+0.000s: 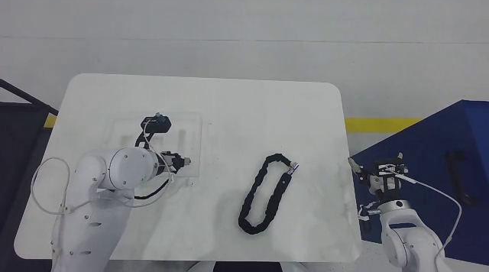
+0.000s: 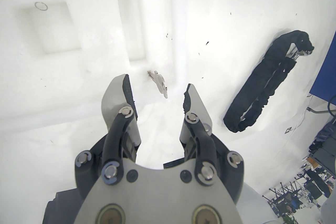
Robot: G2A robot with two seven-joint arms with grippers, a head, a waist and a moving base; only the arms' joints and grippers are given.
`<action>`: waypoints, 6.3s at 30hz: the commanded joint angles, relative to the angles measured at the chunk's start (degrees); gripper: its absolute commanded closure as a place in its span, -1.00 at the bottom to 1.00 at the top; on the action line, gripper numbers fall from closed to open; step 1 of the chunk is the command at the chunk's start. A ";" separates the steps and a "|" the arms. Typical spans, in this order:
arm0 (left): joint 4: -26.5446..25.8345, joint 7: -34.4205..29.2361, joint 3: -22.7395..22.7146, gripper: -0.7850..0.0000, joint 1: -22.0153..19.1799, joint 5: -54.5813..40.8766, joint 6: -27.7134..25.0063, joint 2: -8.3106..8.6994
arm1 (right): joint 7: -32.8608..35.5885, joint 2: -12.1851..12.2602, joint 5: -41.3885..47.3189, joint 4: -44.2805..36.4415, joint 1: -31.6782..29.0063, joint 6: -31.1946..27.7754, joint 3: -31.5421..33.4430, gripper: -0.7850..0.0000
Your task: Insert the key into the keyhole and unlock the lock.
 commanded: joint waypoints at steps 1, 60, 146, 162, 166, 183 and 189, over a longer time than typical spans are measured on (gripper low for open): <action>0.13 0.00 0.31 0.13 -0.17 0.00 0.00 0.03 | 0.00 0.00 0.00 0.00 0.00 0.00 0.00 -1.00; 4.83 0.00 6.41 0.19 -4.83 -0.40 0.01 1.05 | 0.00 0.00 0.00 0.00 0.00 0.00 0.00 -1.00; 8.94 0.00 -42.92 1.00 13.70 -79.41 -9.95 6.33 | 0.00 0.00 0.00 0.00 0.00 0.00 0.00 -1.00; 8.94 0.00 -42.92 1.00 13.70 -79.41 -9.95 6.33 | 42.46 -0.88 8.66 -26.94 -2.65 0.86 -12.98 -1.00; 8.94 0.00 -42.92 1.00 13.70 -79.41 -9.95 6.33 | 48.93 -1.32 15.34 -27.40 2.20 1.10 -16.14 -1.00; 8.94 0.00 -42.92 1.00 13.70 -79.41 -9.95 6.33 | 72.91 -1.72 31.83 -24.41 14.36 8.68 -20.17 -1.00; 8.94 0.00 -42.92 1.00 13.70 -79.41 -9.95 6.33 | 79.15 -2.33 27.93 -21.25 20.72 25.14 -23.47 -1.00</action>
